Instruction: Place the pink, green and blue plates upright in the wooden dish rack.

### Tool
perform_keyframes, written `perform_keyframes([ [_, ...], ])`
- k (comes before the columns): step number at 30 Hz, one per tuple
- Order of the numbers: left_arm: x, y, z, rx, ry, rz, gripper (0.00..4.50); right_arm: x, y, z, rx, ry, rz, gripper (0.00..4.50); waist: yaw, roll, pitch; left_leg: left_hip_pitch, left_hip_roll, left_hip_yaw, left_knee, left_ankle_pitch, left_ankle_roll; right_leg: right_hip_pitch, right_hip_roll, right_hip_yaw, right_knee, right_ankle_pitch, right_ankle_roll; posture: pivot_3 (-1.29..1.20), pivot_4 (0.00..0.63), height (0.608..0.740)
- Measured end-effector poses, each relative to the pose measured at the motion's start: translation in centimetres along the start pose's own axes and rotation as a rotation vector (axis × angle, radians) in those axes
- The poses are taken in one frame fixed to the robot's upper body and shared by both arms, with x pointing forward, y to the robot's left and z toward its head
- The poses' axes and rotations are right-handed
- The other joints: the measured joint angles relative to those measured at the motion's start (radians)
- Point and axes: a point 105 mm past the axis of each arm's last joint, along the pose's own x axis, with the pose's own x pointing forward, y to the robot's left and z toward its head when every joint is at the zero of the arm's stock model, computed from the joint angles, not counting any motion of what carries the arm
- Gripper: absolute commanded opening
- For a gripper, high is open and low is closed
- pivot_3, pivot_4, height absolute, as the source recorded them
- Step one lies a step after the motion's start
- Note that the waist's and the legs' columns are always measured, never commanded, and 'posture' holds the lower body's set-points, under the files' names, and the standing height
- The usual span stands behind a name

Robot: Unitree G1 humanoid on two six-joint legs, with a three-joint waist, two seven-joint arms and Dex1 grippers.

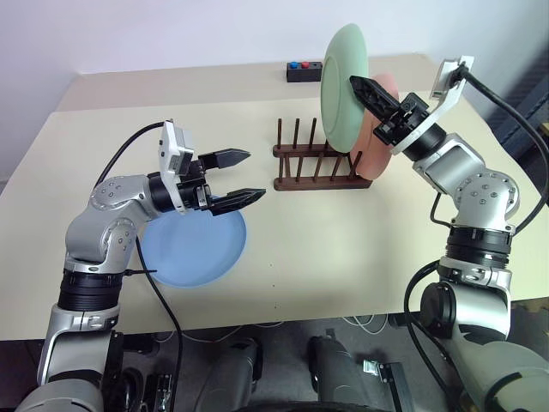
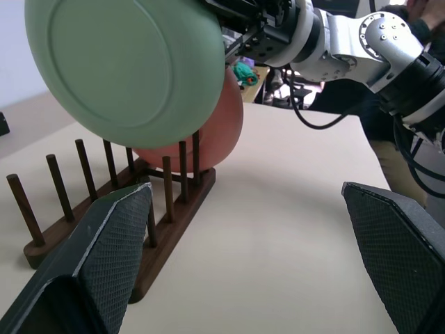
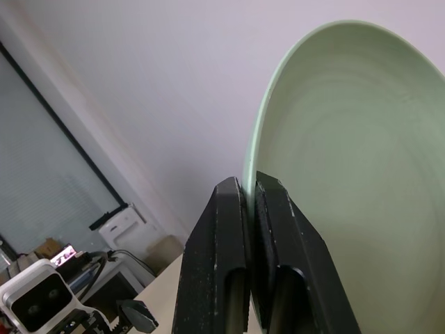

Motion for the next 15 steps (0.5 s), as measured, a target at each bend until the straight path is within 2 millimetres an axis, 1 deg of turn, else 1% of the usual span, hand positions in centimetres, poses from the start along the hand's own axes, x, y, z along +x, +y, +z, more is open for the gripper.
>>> perform_keyframes([
  [8,0.06,-0.02,-0.02,-0.002,-0.002,-0.001,4.50,0.30,-0.13,0.87,0.001,-0.025,-0.020,0.03,0.000,0.000,0.000,0.000,0.000,0.000,0.000,0.000,0.000,0.000,0.000,0.000,0.000,0.000,0.000,0.00,0.150,0.740],
  [15,0.07,-0.03,-0.02,-0.002,-0.002,-0.001,4.50,0.28,-0.34,0.89,0.008,-0.032,-0.035,0.03,0.000,0.000,0.000,0.000,0.000,0.000,0.000,0.000,0.000,0.000,0.000,0.000,0.000,0.000,0.000,0.00,0.150,0.740],
])
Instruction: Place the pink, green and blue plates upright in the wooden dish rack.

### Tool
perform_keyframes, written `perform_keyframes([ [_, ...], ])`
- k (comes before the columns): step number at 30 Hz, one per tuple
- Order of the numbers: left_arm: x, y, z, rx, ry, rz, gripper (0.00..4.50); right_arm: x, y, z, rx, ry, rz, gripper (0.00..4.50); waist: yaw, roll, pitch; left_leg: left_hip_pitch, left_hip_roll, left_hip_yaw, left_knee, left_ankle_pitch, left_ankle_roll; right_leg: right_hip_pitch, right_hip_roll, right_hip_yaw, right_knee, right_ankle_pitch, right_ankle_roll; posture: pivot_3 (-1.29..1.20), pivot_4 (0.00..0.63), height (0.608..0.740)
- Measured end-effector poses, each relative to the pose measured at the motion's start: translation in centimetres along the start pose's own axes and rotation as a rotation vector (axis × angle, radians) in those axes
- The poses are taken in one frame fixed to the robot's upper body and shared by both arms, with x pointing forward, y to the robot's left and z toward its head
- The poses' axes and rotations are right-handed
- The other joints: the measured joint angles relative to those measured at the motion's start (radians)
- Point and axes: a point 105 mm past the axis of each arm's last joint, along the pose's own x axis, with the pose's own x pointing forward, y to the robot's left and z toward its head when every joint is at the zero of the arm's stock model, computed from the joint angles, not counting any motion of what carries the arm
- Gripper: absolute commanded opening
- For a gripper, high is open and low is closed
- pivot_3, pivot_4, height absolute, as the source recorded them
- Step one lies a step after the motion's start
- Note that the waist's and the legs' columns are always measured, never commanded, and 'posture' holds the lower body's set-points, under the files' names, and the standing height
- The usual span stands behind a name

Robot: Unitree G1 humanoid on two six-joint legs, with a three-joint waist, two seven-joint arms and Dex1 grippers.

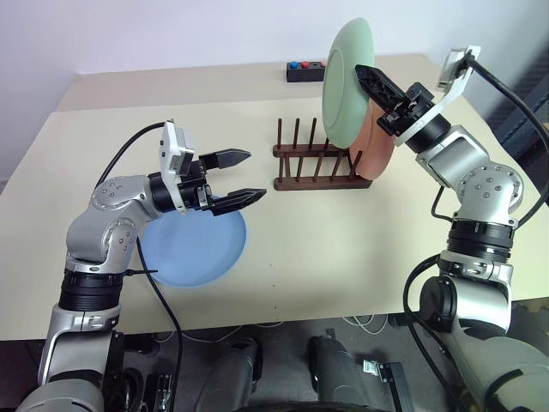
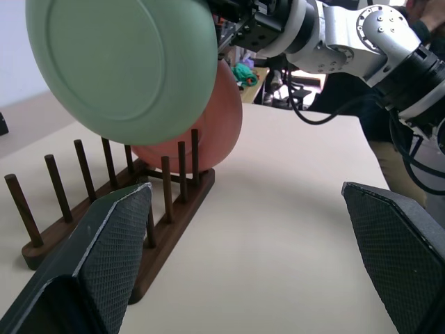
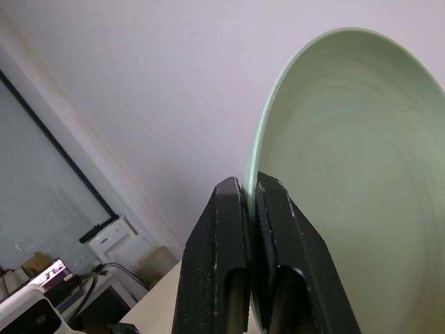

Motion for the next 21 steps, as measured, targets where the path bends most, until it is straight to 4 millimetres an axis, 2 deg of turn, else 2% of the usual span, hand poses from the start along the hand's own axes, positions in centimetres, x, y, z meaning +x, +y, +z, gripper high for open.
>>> perform_keyframes([
  [21,0.02,-0.05,0.02,-0.001,-0.001,-0.003,4.50,-0.07,-0.18,-0.87,0.066,-0.016,-0.027,0.03,0.000,0.000,0.000,0.000,0.000,0.000,0.000,0.000,0.000,0.000,0.000,0.000,0.000,0.000,0.000,0.00,0.150,0.740],
])
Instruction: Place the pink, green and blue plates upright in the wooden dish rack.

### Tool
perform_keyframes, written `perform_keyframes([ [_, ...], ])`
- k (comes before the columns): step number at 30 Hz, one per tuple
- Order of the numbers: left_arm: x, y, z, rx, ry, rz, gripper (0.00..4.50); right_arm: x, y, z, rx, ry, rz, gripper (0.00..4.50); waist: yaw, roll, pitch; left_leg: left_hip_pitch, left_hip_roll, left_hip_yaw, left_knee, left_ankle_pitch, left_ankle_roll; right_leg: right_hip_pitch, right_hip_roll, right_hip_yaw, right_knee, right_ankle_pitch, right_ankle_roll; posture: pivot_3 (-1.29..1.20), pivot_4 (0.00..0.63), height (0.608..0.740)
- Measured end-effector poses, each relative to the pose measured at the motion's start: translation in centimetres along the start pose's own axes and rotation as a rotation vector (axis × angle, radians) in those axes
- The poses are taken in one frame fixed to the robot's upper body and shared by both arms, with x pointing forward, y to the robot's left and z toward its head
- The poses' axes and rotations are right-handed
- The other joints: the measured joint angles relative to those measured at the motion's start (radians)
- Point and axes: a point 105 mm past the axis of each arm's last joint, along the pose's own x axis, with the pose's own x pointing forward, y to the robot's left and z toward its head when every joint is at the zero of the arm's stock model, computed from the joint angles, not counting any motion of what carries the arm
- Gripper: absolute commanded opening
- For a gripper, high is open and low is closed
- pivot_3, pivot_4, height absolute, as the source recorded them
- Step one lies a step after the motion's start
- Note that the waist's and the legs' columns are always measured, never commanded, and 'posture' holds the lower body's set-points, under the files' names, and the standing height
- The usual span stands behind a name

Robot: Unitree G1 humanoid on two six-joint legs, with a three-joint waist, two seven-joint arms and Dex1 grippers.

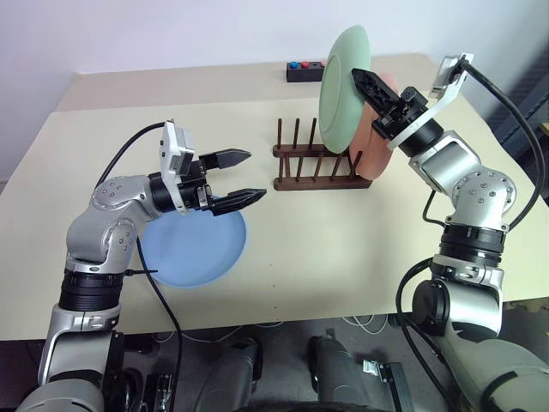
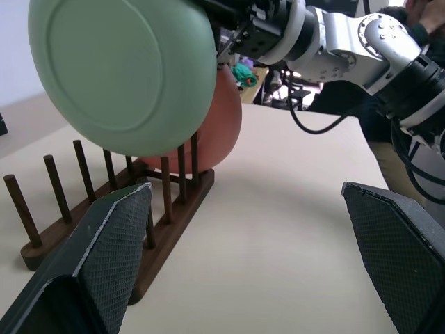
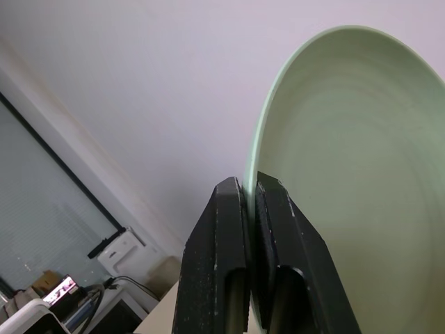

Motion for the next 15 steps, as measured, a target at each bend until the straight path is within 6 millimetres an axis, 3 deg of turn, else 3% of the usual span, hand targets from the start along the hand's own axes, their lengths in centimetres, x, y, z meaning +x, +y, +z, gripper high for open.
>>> perform_keyframes([
  [10,0.1,-0.2,0.1,-0.013,-0.005,-0.012,4.50,-0.8,-1.1,-1.1,0.024,0.018,-0.040,0.03,0.000,0.000,0.000,0.000,0.000,0.000,0.000,0.000,0.000,0.000,0.000,0.000,0.000,0.000,0.000,0.00,0.150,0.740],
  [13,0.1,-0.2,0.1,-0.013,-0.003,-0.010,4.50,-0.8,-1.1,-1.5,0.031,0.026,-0.040,0.98,-0.001,0.000,0.000,0.000,0.000,0.000,0.000,0.000,0.000,0.000,0.000,0.000,0.000,0.000,0.000,0.00,0.150,0.740],
  [15,0.0,-0.2,0.1,-0.013,-0.003,-0.010,4.50,-0.7,-1.1,-1.5,0.031,0.029,-0.040,1.96,-0.001,0.000,0.000,0.000,0.000,0.000,0.000,0.000,0.000,0.000,0.000,0.000,0.000,0.000,0.000,0.00,0.150,0.740],
])
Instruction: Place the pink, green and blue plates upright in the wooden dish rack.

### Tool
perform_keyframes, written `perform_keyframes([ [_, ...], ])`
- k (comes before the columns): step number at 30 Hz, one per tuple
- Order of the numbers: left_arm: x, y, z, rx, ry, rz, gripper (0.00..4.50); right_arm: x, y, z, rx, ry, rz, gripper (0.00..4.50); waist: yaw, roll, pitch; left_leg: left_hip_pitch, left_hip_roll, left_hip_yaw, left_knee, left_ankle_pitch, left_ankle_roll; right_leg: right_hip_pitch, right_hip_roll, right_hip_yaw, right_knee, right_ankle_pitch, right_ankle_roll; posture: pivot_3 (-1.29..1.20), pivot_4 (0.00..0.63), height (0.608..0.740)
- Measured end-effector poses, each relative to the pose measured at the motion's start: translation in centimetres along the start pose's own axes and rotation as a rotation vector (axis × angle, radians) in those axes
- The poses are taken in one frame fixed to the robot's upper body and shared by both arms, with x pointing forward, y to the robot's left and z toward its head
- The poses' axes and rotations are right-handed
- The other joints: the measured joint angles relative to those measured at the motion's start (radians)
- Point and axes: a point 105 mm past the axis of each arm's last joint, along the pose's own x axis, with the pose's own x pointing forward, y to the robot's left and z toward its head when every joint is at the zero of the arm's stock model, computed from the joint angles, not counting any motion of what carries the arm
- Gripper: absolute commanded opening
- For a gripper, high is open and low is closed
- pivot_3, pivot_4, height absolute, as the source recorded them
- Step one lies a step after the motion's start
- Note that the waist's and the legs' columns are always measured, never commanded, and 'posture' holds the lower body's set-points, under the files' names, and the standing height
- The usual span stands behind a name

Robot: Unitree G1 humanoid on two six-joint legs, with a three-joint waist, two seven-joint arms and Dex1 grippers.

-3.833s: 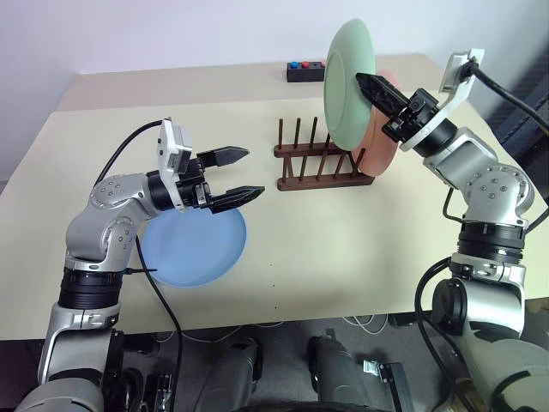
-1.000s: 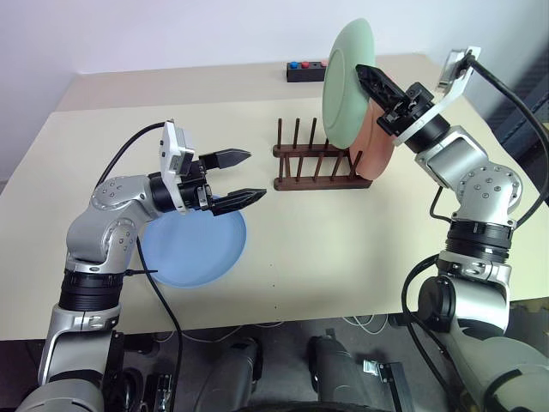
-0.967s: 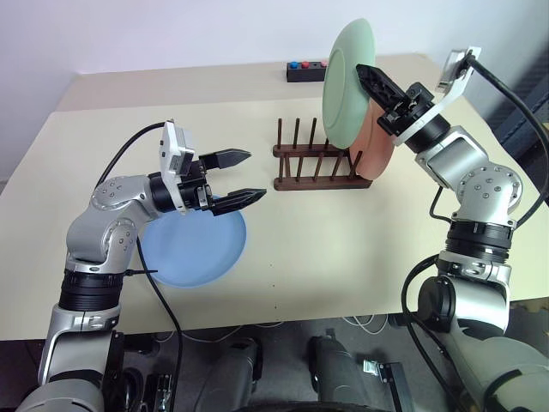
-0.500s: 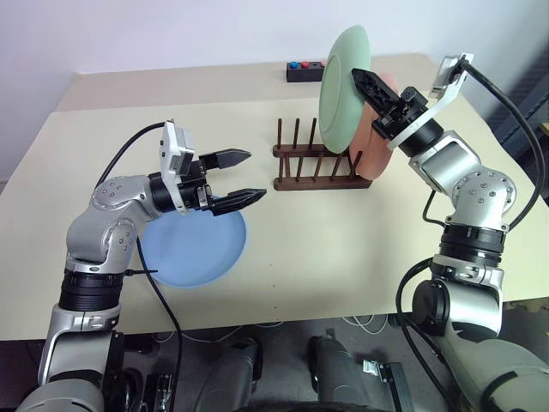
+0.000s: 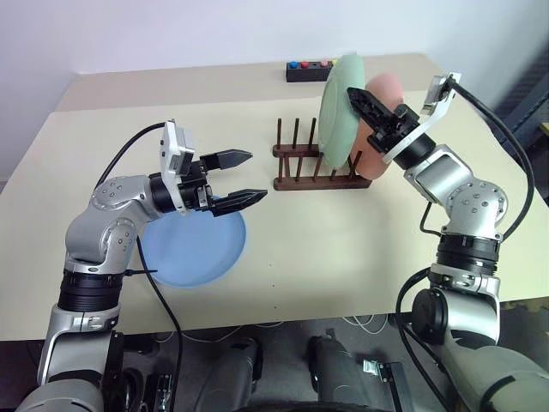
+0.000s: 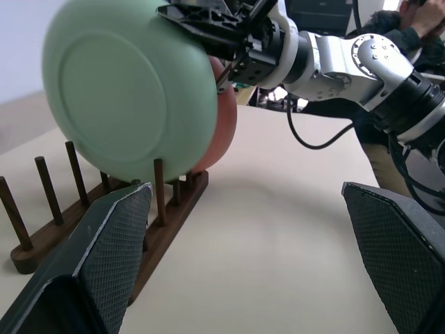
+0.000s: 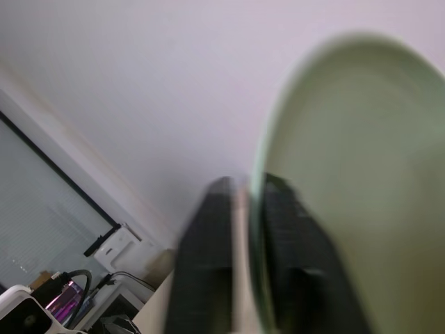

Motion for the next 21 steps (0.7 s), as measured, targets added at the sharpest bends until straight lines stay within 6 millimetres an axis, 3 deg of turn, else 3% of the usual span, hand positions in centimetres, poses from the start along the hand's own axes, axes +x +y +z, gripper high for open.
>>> perform_keyframes([
  [5,0.0,0.0,0.0,0.000,0.001,0.001,4.50,0.1,0.1,-0.1,0.000,0.004,0.004,4.46,0.000,0.000,0.000,0.000,0.000,0.000,0.000,0.000,0.000,0.000,0.000,0.000,0.000,0.000,0.000,0.00,0.150,0.740],
  [12,0.0,0.0,0.0,0.000,0.001,0.002,4.50,0.2,0.4,0.2,-0.037,0.002,0.009,4.46,0.000,0.000,0.000,0.000,0.000,0.000,0.000,0.000,0.000,0.000,0.000,0.000,0.000,0.000,0.000,0.00,0.150,0.740],
  [21,0.0,0.0,0.0,0.000,0.001,0.001,4.50,0.3,1.0,0.6,-0.205,0.034,0.009,4.46,0.001,0.000,0.000,0.000,0.000,0.000,0.000,0.000,0.000,0.000,0.000,0.000,0.000,0.000,0.000,0.00,0.150,0.740],
])
